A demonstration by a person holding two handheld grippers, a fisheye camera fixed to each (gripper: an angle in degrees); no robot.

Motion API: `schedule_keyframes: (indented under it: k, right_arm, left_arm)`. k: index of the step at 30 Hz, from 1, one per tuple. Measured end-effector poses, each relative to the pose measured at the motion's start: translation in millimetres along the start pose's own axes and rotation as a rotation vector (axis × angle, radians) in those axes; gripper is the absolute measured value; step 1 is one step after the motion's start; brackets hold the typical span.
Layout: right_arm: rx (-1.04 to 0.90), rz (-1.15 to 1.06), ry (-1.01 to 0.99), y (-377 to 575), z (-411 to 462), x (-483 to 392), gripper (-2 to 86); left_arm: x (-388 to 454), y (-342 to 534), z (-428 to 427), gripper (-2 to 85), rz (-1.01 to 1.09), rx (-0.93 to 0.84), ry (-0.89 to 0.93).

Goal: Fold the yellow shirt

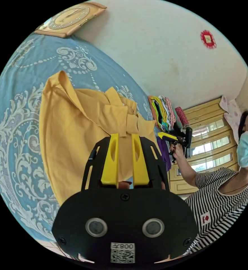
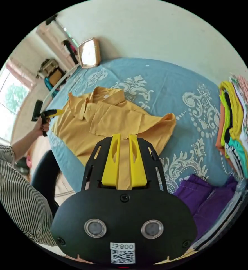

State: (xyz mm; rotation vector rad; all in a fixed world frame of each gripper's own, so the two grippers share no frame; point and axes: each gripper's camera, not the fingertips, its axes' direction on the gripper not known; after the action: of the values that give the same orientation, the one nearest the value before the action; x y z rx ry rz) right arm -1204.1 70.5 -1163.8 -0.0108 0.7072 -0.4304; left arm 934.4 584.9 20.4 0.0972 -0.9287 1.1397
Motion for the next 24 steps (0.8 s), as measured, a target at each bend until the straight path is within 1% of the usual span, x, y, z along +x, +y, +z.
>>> schedule_keyframes:
  k: [1,2,4,6,7,9,11,12,14,17,20,24]
  right_arm:
    - [-0.037,-0.115,0.085,-14.1,9.8,-38.1,6.6]
    - [-0.046,-0.167,0.125,-19.9,14.3,-55.5,6.8]
    - [-0.055,-0.353,0.253,-37.8,28.9,-113.3,7.3]
    - [-0.051,-0.449,0.311,-48.7,37.2,-145.0,7.3]
    - [-0.042,-0.488,0.331,-56.1,41.1,-161.0,7.3]
    - [-0.047,-0.529,0.345,-68.3,46.9,-180.4,7.3]
    - [-0.054,-0.562,0.365,-80.2,52.7,-198.0,7.4]
    - [-0.06,-0.585,0.377,-87.6,56.1,-209.2,7.3]
    - [-0.067,-0.618,0.396,-97.4,60.9,-225.3,7.1]
    - [-0.077,-0.661,0.424,-112.2,67.3,-248.7,6.5]
    - [-0.078,-0.67,0.431,-126.8,69.6,-266.5,6.0]
    - [-0.101,-0.665,0.437,-144.6,75.4,-282.6,5.5]
  left_arm:
    - [13.5,-10.0,16.5,7.5,0.0,-0.04,-0.023]
    - [25.0,-18.8,29.5,7.7,-0.001,-0.06,-0.031]
    - [41.0,-31.0,41.9,7.9,-0.01,-0.057,-0.043]
    - [60.0,-42.7,49.2,8.2,0.003,-0.044,-0.081]
    - [76.1,-50.9,53.9,8.4,0.033,-0.041,-0.128]
    - [103.6,-64.5,64.0,8.7,0.1,-0.063,-0.217]
    - [145.7,-81.9,81.7,9.2,0.231,-0.105,-0.375]
    - [156.0,-85.8,86.8,9.3,0.262,-0.117,-0.418]
    - [194.2,-99.9,110.2,9.5,0.396,-0.177,-0.55]
    - [232.4,-114.3,140.1,9.5,0.521,-0.231,-0.683]
    - [262.3,-128.4,164.3,8.8,0.587,-0.273,-0.758]
    - [289.3,-143.8,180.6,6.8,0.612,-0.292,-0.795]
